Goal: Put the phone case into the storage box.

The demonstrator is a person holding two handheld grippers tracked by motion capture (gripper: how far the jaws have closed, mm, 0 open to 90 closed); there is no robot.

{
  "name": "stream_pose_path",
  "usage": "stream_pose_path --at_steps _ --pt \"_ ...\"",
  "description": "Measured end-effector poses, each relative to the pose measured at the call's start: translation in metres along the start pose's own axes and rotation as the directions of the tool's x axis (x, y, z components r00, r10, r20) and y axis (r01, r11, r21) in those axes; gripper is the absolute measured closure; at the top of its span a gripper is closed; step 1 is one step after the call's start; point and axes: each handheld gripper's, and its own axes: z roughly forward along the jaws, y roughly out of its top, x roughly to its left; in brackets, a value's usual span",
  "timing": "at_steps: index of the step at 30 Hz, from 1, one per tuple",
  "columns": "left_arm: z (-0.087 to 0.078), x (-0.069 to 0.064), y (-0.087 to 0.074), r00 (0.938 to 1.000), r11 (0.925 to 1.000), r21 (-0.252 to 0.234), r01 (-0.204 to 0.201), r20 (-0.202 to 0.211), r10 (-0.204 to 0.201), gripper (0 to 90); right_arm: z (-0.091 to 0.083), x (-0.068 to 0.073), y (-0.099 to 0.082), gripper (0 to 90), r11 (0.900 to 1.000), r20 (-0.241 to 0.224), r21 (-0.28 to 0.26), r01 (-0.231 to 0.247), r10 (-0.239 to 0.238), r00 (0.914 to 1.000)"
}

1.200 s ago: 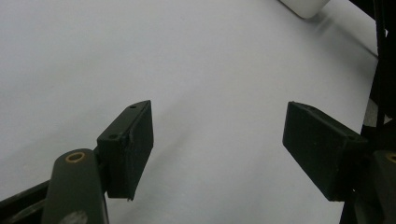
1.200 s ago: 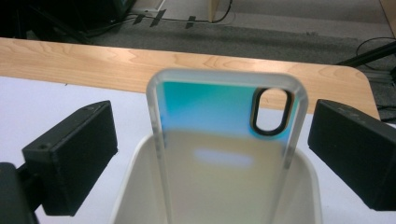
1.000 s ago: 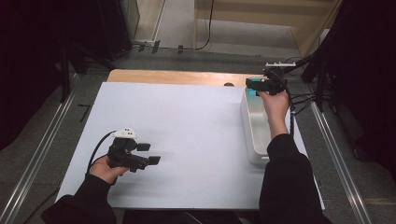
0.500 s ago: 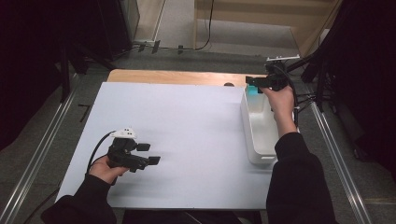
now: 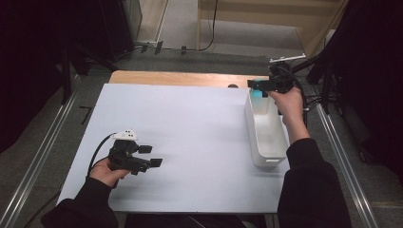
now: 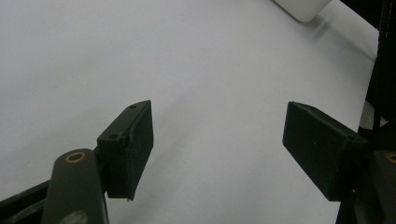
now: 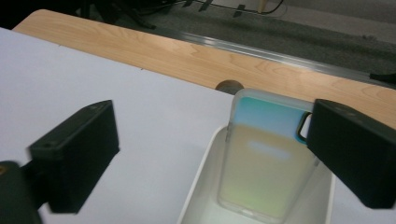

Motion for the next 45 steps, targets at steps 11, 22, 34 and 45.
stream_pose_path --at_steps 11,22,34,45 --pt "0.000 0.000 0.000 1.0000 1.0000 0.005 -0.001 0.000 0.001 24.2 -0.012 0.017 -0.008 12.1 0.9980 -0.083 0.022 0.059 -0.057 0.9949" --pt "0.000 0.001 0.000 1.0000 1.0000 0.007 -0.003 0.008 0.003 24.2 -0.026 0.034 -0.018 12.9 0.9932 -0.145 0.013 0.116 -0.113 0.9829" --pt "0.000 0.000 0.000 0.9999 0.9999 0.007 -0.009 0.010 0.009 24.2 -0.042 0.055 -0.037 13.1 0.9844 -0.212 0.012 0.175 -0.169 0.9626" --pt "0.000 0.000 0.000 0.9999 0.9999 0.006 -0.012 0.011 0.012 24.2 -0.054 0.068 -0.050 13.1 0.9801 -0.250 0.001 0.198 -0.192 0.9490"
